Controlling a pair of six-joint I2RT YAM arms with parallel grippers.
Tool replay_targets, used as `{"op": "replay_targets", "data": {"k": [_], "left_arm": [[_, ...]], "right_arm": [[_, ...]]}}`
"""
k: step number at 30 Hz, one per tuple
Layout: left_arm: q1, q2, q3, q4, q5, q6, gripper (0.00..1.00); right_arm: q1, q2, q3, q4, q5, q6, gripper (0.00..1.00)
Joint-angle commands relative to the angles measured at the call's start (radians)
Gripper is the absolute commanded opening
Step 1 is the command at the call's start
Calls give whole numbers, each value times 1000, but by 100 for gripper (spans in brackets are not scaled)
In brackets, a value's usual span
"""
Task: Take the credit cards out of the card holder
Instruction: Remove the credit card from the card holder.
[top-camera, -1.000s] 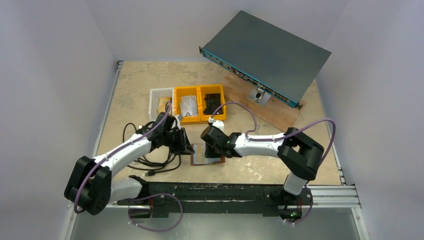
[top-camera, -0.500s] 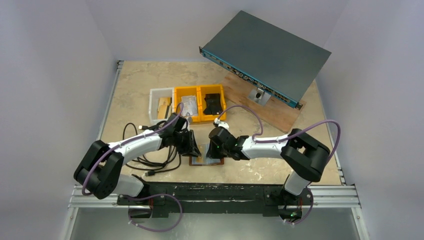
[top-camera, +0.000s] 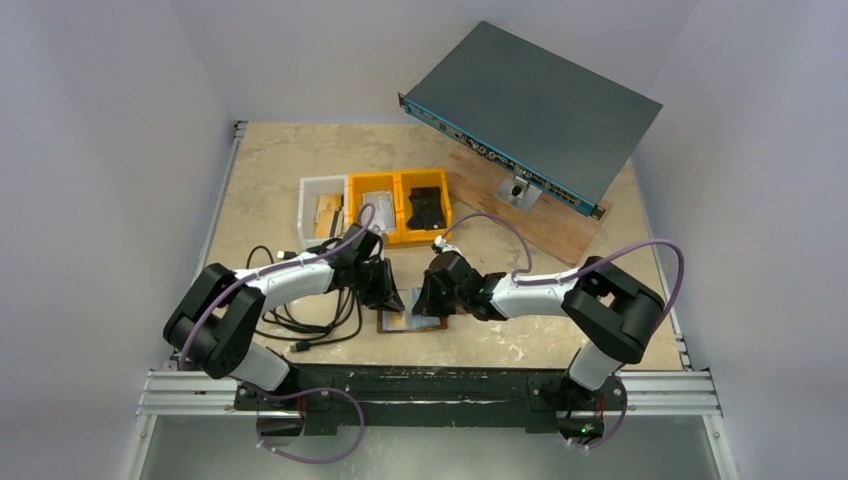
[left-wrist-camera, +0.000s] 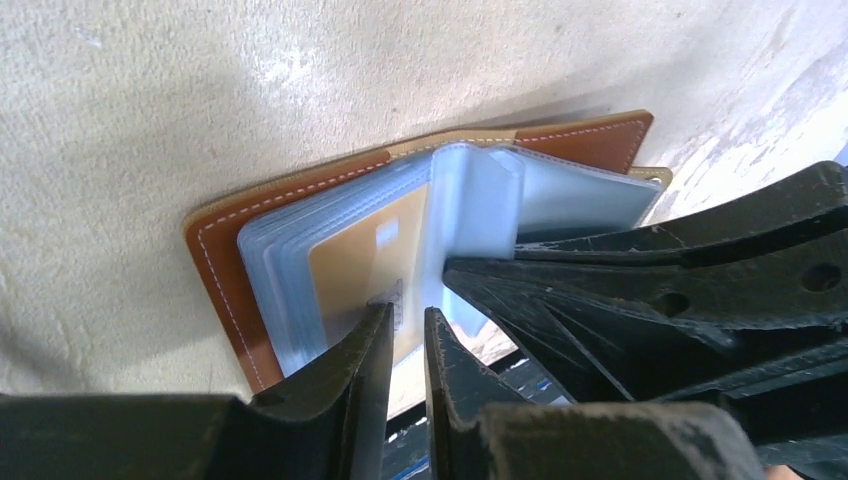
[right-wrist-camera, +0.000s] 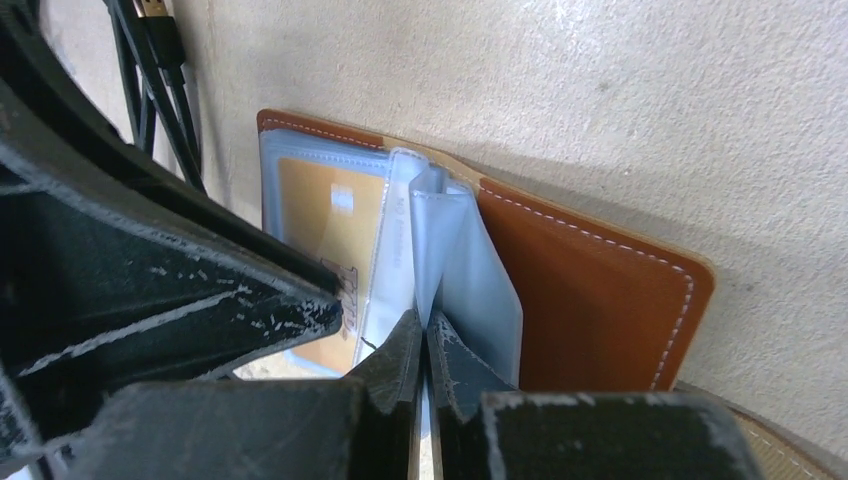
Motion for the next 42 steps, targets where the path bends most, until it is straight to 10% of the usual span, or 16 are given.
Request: {"op": "replay_targets", "data": {"k": [1, 11, 32, 42], "left_arm": [[-4, 32, -8, 43, -30, 3, 16], [-5, 84, -24, 23, -93, 8, 0], [-20, 49, 13, 46, 20, 40, 0], [-20, 70, 36, -87, -189, 60, 0]], "right_arm": [[-32, -26, -63, 9, -90, -12, 3], [-82, -112, -91, 61, -167, -10, 11], [-84, -42, -54, -69, -54, -48, 0], [-84, -25, -98, -39, -68, -30, 0]]}}
